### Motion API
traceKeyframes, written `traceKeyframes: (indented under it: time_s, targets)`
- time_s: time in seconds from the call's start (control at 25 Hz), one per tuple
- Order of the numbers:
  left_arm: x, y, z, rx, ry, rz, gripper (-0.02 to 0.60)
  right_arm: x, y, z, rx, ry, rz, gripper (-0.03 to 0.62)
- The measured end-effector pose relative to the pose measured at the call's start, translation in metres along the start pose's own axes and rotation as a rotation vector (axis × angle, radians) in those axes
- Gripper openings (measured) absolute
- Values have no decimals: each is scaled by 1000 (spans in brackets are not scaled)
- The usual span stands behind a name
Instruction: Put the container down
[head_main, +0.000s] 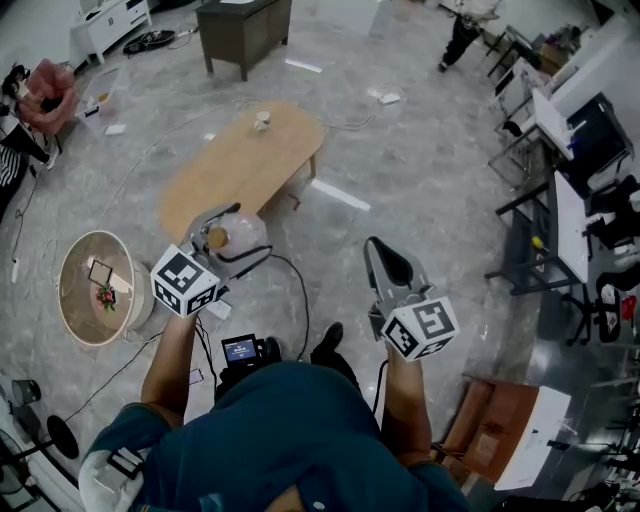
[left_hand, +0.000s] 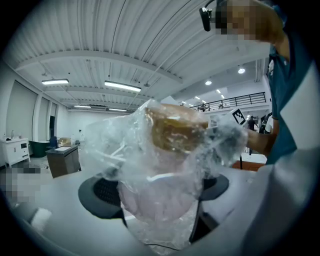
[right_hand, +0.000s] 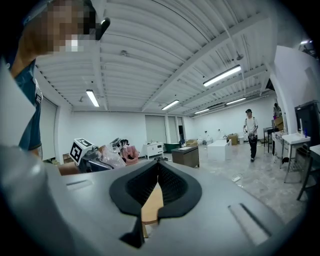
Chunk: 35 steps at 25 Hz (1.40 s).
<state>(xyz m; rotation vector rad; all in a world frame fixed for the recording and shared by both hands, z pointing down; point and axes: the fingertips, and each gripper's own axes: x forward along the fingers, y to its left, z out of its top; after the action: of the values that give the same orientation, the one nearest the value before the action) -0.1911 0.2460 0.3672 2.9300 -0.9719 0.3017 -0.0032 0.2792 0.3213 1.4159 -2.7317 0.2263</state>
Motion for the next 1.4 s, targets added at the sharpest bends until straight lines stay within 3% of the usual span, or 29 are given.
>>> traceKeyframes:
  time_s: [0.96,1.4]
  targets:
    - [119,-6,45,-15,80,286,402,34,-162,27,48,-29,283,11]
    - [164,3,46,-8,85,232,402,30,-199,16,70,-15,225,11]
